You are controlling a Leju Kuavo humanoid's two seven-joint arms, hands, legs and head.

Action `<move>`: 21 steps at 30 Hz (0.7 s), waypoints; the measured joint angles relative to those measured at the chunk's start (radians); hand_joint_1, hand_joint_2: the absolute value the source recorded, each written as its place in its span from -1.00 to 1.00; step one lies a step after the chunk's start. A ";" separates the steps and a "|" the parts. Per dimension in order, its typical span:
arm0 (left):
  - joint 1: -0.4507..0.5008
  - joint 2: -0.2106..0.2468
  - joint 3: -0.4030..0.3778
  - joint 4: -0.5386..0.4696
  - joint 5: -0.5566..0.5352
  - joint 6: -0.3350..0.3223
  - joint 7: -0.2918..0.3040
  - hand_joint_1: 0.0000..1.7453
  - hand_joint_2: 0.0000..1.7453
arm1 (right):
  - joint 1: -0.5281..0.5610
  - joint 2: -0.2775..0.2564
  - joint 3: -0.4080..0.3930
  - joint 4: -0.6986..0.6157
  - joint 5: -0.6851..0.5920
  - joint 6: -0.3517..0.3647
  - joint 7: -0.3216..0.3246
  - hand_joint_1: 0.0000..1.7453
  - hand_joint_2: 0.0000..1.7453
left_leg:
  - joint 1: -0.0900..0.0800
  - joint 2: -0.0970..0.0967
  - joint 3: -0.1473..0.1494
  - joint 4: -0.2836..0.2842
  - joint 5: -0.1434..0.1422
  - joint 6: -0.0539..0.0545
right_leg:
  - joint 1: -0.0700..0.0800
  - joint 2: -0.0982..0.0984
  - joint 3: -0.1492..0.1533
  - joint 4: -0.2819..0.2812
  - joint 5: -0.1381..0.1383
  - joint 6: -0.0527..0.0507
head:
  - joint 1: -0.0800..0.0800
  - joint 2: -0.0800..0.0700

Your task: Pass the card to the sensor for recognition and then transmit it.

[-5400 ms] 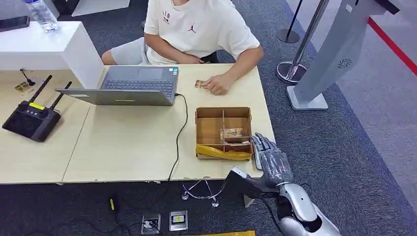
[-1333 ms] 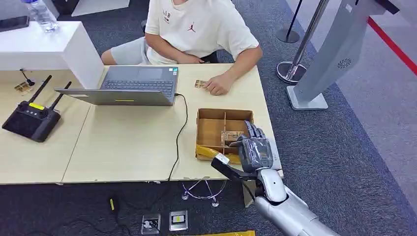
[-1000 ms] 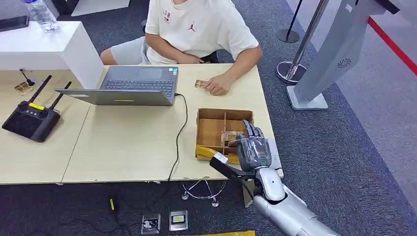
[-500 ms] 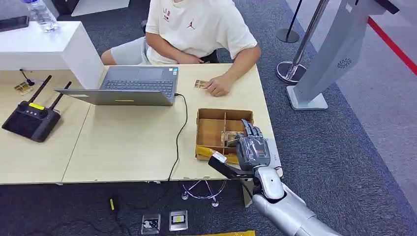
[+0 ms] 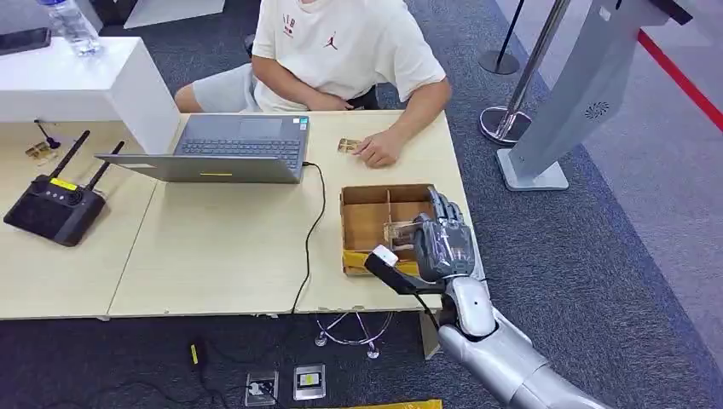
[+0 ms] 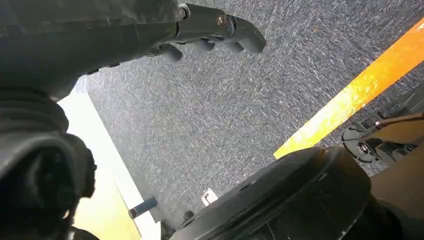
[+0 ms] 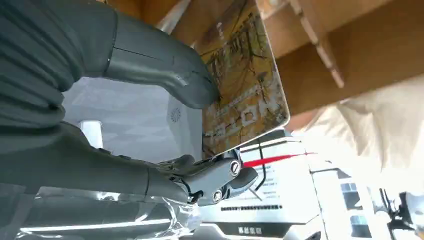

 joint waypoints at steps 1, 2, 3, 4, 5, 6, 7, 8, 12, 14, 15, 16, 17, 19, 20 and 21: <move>0.000 -0.001 -0.001 0.000 -0.001 0.000 0.001 -1.00 -1.00 | -0.004 0.000 -0.005 -0.006 0.002 -0.004 0.004 1.00 1.00 | 0.000 0.000 0.000 0.000 0.000 0.000 | 0.000 0.000 0.000 0.000 0.000 0.000 | 0.000 0.000; 0.000 -0.002 -0.001 0.000 -0.001 0.000 0.001 -1.00 -1.00 | -0.006 -0.001 -0.009 -0.010 0.003 -0.007 0.005 1.00 1.00 | 0.000 0.000 0.000 0.000 0.000 0.000 | 0.000 0.000 0.000 0.000 0.000 0.000 | 0.000 0.000; 0.000 -0.003 -0.002 0.000 -0.002 0.000 0.002 -1.00 -1.00 | -0.010 -0.001 -0.015 -0.015 0.008 -0.011 0.008 1.00 1.00 | 0.000 0.000 0.000 0.000 0.000 0.000 | 0.000 0.000 0.000 0.000 0.000 0.000 | 0.000 0.000; 0.000 -0.003 -0.004 0.000 -0.002 0.000 0.003 -1.00 -1.00 | -0.013 -0.002 -0.019 -0.019 0.010 -0.012 0.011 1.00 1.00 | 0.000 0.000 0.000 0.000 0.000 0.000 | 0.000 0.000 0.000 0.000 0.000 0.000 | 0.000 0.000; 0.000 -0.003 -0.006 0.000 -0.002 0.000 0.003 -1.00 -1.00 | -0.017 -0.002 -0.023 -0.021 0.011 -0.013 0.013 1.00 1.00 | 0.000 0.000 0.000 0.000 0.000 0.000 | 0.000 0.000 0.000 0.000 0.000 0.000 | 0.000 0.000; 0.000 -0.005 -0.007 0.000 -0.003 0.000 0.003 -1.00 -1.00 | -0.022 -0.003 -0.025 -0.022 0.012 -0.013 0.017 1.00 1.00 | 0.000 0.000 0.000 0.000 0.000 0.000 | 0.000 0.000 0.000 0.000 0.000 0.000 | 0.000 0.000; 0.000 -0.005 -0.007 0.000 -0.005 0.000 0.003 -1.00 -1.00 | -0.026 -0.004 -0.026 -0.026 0.013 -0.014 0.020 1.00 1.00 | 0.000 0.000 0.000 0.000 0.000 0.000 | 0.000 0.000 0.000 0.000 0.000 0.000 | 0.000 0.000; 0.000 -0.006 -0.007 0.000 -0.005 0.000 0.003 -1.00 -1.00 | -0.030 -0.006 -0.032 -0.032 0.015 -0.017 0.021 1.00 1.00 | 0.000 0.000 0.000 0.000 0.000 0.000 | 0.000 0.000 0.000 0.000 0.000 0.000 | 0.000 0.000; -0.003 -0.007 -0.007 0.000 -0.010 0.000 0.004 -1.00 -1.00 | -0.046 -0.011 -0.051 -0.053 0.021 -0.029 0.031 1.00 1.00 | 0.000 0.000 0.000 0.000 0.000 0.000 | 0.000 0.000 0.000 0.000 0.000 0.000 | 0.000 0.000; -0.005 -0.007 -0.008 0.000 -0.011 0.000 0.005 -1.00 -1.00 | -0.059 -0.019 -0.059 -0.067 0.027 -0.028 0.039 1.00 1.00 | 0.000 0.000 0.000 0.000 0.000 0.000 | 0.000 0.000 0.000 0.000 0.000 0.000 | 0.000 0.000; -0.006 -0.008 -0.008 0.000 -0.013 0.000 0.005 -1.00 -1.00 | -0.066 -0.023 -0.067 -0.075 0.032 -0.028 0.040 1.00 1.00 | 0.000 0.000 0.000 0.000 0.000 0.000 | 0.000 0.000 0.000 0.000 0.000 0.000 | 0.000 0.000; -0.007 -0.008 -0.008 0.000 -0.016 0.000 0.006 -1.00 -1.00 | -0.074 -0.026 -0.073 -0.082 0.035 -0.027 0.040 1.00 1.00 | 0.000 0.000 0.000 0.000 0.000 0.000 | 0.000 0.000 0.000 0.000 0.000 0.000 | 0.000 0.000; -0.008 -0.008 -0.008 0.000 -0.018 0.000 0.006 -1.00 -1.00 | -0.083 -0.028 -0.076 -0.095 0.039 -0.024 0.042 1.00 1.00 | 0.000 0.000 0.000 0.000 0.000 0.000 | 0.000 0.000 0.000 0.000 0.000 0.000 | 0.000 0.000; -0.012 -0.008 -0.009 0.000 -0.020 0.000 0.007 -1.00 -1.00 | -0.103 -0.034 -0.082 -0.111 0.042 -0.016 0.048 1.00 1.00 | 0.000 0.000 0.000 0.000 0.000 0.000 | 0.000 0.000 0.000 0.000 0.000 0.000 | 0.000 0.000; -0.013 -0.008 -0.011 0.000 -0.022 0.000 0.007 -1.00 -1.00 | -0.114 -0.036 -0.084 -0.119 0.044 -0.008 0.053 1.00 1.00 | 0.000 0.000 0.000 0.000 0.000 0.000 | 0.000 0.000 0.000 0.000 0.000 0.000 | 0.000 0.000; -0.015 -0.008 -0.014 0.000 -0.023 0.000 0.007 -1.00 -1.00 | -0.122 -0.039 -0.087 -0.124 0.047 -0.001 0.055 1.00 1.00 | 0.000 0.000 0.000 0.000 0.000 0.000 | 0.000 0.000 0.000 0.000 0.000 0.000 | 0.000 0.000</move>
